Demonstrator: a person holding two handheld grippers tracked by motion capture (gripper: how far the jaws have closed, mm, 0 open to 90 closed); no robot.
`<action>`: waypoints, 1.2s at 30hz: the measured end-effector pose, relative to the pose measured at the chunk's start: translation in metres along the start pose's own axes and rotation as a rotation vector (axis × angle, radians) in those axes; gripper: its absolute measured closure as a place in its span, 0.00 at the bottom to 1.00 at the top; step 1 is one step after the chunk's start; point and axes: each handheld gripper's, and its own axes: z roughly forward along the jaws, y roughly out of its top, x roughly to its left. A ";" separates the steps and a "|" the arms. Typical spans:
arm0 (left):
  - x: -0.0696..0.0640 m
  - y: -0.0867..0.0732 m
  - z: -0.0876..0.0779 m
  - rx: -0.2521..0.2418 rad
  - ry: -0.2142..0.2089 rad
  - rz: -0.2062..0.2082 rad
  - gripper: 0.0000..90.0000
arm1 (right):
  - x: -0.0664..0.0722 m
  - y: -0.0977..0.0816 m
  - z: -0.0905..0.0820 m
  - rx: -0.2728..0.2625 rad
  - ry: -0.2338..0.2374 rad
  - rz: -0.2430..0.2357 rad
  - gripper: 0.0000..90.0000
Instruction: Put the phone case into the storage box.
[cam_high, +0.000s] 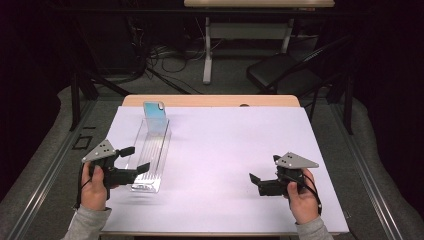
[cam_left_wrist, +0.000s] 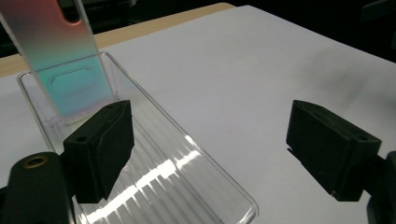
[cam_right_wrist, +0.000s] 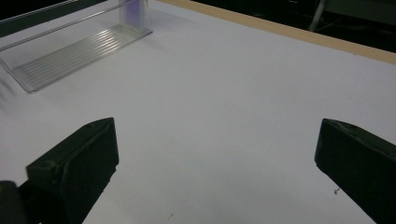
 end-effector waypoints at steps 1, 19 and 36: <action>0.000 -0.001 -0.001 -0.004 0.001 -0.002 0.17 | -0.001 -0.002 -0.001 -0.003 -0.008 0.006 0.00; 0.011 -0.025 -0.018 -0.057 0.060 -0.045 0.17 | -0.016 -0.023 -0.011 0.011 -0.054 0.060 0.00; 0.022 -0.040 -0.018 -0.041 0.095 -0.079 0.17 | -0.026 -0.036 -0.010 0.016 -0.086 0.077 0.00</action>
